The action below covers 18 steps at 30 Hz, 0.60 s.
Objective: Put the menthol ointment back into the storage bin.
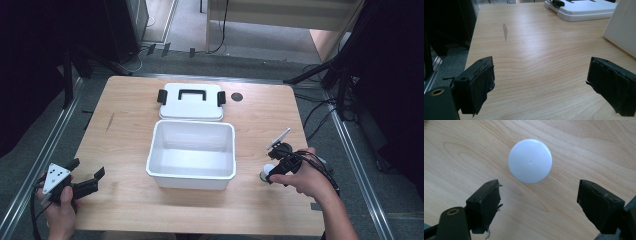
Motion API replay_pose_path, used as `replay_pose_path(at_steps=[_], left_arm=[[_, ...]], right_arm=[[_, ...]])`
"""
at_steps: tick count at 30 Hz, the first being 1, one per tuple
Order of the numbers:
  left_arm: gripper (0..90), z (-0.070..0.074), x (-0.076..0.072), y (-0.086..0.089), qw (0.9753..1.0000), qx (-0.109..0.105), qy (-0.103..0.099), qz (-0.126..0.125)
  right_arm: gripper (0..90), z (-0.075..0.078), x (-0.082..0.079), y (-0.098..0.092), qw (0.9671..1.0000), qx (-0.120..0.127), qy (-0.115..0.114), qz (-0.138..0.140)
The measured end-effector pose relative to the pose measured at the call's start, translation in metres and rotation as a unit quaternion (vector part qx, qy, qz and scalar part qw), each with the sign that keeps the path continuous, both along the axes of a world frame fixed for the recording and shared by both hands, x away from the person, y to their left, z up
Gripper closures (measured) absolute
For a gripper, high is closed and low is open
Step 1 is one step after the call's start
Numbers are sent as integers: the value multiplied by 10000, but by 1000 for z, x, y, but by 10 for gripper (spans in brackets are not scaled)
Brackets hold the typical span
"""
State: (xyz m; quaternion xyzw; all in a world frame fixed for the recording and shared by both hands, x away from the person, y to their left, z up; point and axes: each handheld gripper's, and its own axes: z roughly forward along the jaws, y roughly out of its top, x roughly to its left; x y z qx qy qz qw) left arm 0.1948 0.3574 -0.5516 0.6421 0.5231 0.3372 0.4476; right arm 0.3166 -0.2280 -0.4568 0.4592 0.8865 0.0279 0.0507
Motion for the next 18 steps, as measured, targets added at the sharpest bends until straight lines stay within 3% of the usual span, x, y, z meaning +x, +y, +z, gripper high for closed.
replay_pose_path(at_steps=[11,15,18], left_arm=[[82,0,0,0,10000,1,11,-1],[82,0,0,0,10000,-9,5,4],[82,0,0,0,10000,-9,6,4]], right_arm=[[235,-4,7,10,10000,29,-6,-90],[271,-4,13,12,9993,157,-19,-350],[297,-4,14,13,9990,214,6,-397]])
